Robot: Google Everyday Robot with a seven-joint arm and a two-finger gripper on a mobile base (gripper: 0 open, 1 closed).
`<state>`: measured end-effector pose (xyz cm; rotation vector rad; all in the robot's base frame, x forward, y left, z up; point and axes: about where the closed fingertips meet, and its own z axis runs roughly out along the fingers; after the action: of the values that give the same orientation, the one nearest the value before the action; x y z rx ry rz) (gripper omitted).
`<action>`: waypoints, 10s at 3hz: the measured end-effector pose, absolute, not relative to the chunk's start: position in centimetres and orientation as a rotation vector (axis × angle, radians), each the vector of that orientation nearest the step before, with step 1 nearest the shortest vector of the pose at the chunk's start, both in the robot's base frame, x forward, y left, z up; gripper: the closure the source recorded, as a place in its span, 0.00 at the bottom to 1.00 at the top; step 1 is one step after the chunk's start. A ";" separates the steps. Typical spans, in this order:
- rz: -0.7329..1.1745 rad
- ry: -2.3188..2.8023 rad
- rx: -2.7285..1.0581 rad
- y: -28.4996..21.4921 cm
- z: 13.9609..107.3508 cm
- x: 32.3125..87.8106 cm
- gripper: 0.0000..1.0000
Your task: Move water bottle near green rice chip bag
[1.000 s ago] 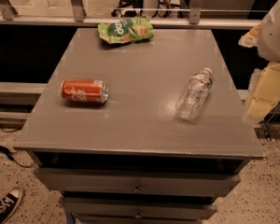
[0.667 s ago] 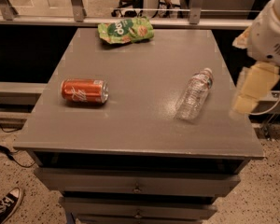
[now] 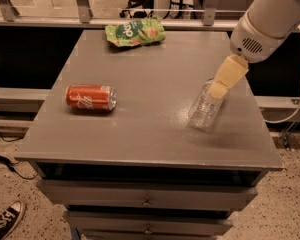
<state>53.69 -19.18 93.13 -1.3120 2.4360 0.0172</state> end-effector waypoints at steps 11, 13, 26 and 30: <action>-0.203 2.752 -0.544 -19.6 86.9 61.4 0.94; -0.209 2.743 -0.584 -19.5 87.0 61.4 1.00; 0.476 1.389 -0.640 -8.1 103.9 84.7 1.00; 0.530 1.373 -0.786 -6.4 100.7 83.2 1.00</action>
Offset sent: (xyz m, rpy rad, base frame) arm 0.0551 -0.0295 -0.0016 0.0551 -0.0649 -0.5273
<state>83.20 -6.36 100.70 -0.7857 1.3729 0.5301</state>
